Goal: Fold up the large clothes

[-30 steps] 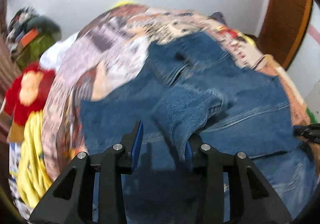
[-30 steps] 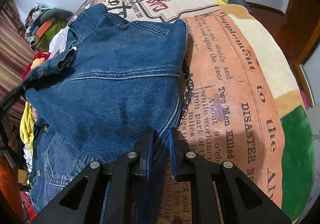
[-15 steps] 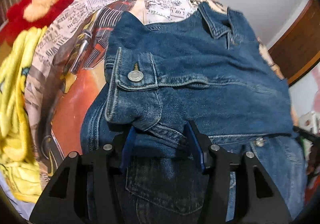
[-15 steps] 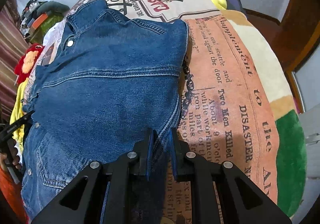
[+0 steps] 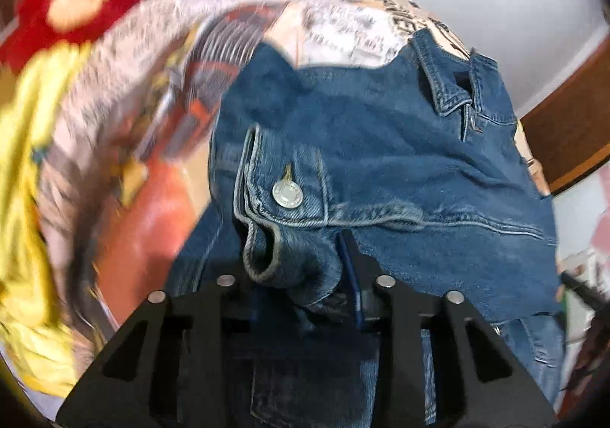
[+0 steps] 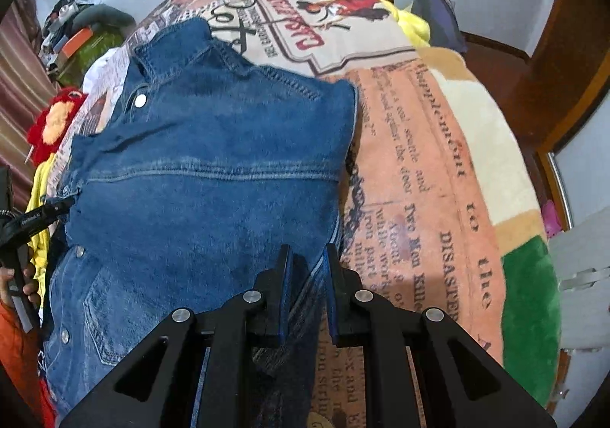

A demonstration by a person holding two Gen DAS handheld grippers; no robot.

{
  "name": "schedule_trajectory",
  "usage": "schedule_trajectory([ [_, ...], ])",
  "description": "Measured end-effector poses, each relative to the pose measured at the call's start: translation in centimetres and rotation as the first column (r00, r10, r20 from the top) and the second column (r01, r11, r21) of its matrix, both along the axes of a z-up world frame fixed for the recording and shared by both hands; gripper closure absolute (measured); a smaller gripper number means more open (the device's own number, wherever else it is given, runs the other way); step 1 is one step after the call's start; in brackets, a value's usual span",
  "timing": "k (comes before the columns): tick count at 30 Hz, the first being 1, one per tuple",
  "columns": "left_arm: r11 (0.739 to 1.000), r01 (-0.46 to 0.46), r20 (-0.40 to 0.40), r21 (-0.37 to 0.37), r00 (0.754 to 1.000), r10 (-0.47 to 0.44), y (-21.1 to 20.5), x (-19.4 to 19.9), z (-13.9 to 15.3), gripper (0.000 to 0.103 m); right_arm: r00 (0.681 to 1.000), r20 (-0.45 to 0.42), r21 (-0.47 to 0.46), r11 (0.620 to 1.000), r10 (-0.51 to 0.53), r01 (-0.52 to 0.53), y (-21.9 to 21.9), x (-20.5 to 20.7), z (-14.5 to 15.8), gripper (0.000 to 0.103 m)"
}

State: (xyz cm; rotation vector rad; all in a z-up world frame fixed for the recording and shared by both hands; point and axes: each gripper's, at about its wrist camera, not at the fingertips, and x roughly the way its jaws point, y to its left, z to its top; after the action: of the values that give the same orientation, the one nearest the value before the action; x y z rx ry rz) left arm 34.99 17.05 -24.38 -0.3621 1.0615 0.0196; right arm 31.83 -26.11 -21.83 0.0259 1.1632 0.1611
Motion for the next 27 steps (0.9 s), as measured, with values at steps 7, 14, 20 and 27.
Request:
schedule_trajectory([
  [7,0.980,0.018,0.222,0.196,0.973,-0.062,-1.6,-0.9,7.3,0.075,0.998,0.067,-0.006,1.000,-0.013,0.013,-0.3,1.8,2.6,0.091],
  [14,0.978,0.010,0.195,0.207,0.979,-0.052,-0.7,-0.4,6.6,0.075,0.998,0.050,-0.028,0.999,0.042,-0.040,1.7,3.2,1.3,0.091],
  [20,0.978,0.050,0.039,0.203,0.997,-0.059,-0.3,-0.8,0.5,0.069,0.994,0.017,-0.101,0.989,0.110,-0.108,3.1,3.0,-2.2,0.091],
  [27,0.978,0.002,0.031,0.209,0.999,-0.009,1.1,-2.5,-0.7,0.043,0.975,0.060,-0.222,0.955,0.215,-0.197,3.9,1.6,-2.5,0.092],
])
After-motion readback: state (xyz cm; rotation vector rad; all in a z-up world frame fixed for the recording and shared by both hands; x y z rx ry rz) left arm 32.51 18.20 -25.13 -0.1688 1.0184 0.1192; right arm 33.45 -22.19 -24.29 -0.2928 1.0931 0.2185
